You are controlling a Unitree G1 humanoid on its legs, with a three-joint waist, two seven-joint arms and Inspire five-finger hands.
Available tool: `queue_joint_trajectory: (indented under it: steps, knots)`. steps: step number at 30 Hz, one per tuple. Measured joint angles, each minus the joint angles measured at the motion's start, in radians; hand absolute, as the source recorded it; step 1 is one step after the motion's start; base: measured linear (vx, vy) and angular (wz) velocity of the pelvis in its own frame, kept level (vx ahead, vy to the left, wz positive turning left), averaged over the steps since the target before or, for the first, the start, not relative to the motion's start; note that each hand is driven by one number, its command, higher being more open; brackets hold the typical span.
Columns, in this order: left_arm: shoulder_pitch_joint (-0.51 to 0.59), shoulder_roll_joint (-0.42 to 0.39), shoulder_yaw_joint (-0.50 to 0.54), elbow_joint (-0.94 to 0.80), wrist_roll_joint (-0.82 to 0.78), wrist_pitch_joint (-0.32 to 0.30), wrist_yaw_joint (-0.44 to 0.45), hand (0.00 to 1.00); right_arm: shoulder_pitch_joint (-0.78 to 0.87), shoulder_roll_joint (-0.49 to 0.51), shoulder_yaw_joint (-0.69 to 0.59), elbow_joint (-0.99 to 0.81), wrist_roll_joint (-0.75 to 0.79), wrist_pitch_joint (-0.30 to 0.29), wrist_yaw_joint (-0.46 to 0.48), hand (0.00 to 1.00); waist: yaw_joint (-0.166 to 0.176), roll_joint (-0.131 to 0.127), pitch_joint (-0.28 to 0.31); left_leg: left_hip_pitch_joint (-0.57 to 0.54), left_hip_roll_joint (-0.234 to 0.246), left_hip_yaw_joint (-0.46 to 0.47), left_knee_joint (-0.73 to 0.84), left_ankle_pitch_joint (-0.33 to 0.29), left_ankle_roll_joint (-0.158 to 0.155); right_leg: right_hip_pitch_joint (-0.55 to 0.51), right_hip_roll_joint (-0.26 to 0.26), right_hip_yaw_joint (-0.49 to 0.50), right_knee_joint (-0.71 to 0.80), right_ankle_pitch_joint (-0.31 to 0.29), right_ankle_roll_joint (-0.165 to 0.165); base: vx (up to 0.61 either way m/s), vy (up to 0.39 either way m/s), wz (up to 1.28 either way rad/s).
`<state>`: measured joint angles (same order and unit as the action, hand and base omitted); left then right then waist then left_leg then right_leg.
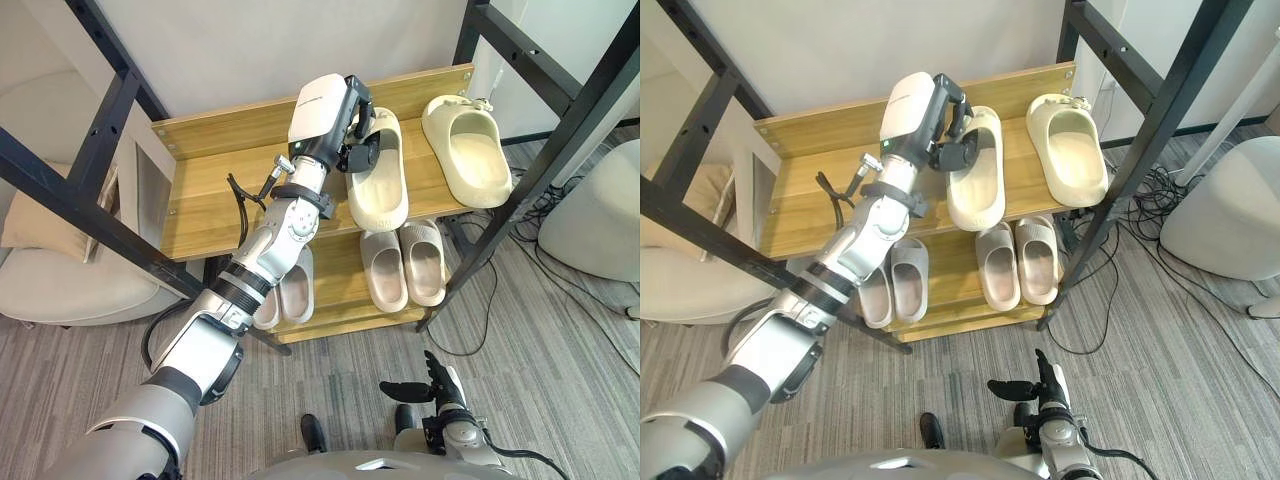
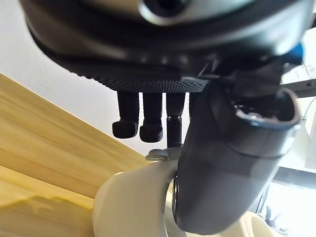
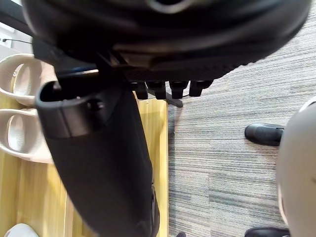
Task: Organize the slippers on the shoe rack
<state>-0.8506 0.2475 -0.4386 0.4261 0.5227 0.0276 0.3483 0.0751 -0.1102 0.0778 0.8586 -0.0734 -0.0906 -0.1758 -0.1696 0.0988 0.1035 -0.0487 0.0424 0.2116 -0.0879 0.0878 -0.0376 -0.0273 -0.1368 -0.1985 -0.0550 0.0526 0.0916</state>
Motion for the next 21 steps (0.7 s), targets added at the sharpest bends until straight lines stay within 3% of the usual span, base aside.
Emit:
queue_joint_trajectory:
  steps: [1, 2, 21]
  knots:
    - [0.000, 0.000, 0.003, 0.002, 0.000, 0.003, 0.000, 0.00, 0.000, 0.000, 0.000, -0.001, 0.000, -0.001, 0.000, 1.00, 0.000, 0.000, 0.000, -0.003, 0.000, 0.000, 0.000, 0.000, 0.000, -0.003, 0.000, 0.001, 0.000, 0.000, 0.000, 0.00, 0.000, 0.00]
    - [0.000, 0.000, 0.004, 0.003, 0.000, 0.004, 0.000, 1.00, 0.000, 0.000, 0.000, -0.001, 0.000, -0.001, 0.000, 1.00, 0.000, 0.000, 0.001, -0.003, 0.000, 0.000, 0.000, 0.000, 0.000, -0.004, 0.000, 0.001, 0.000, 0.000, 0.000, 0.00, 0.000, 0.00]
    - [-0.048, -0.028, 0.030, 0.008, -0.038, 0.001, 0.036, 1.00, -0.004, 0.000, 0.000, -0.006, 0.001, -0.006, -0.010, 1.00, -0.002, -0.001, 0.012, -0.035, -0.004, -0.009, 0.000, 0.003, 0.003, -0.032, -0.004, 0.002, 0.003, 0.003, 0.000, 0.00, 0.001, 0.00]
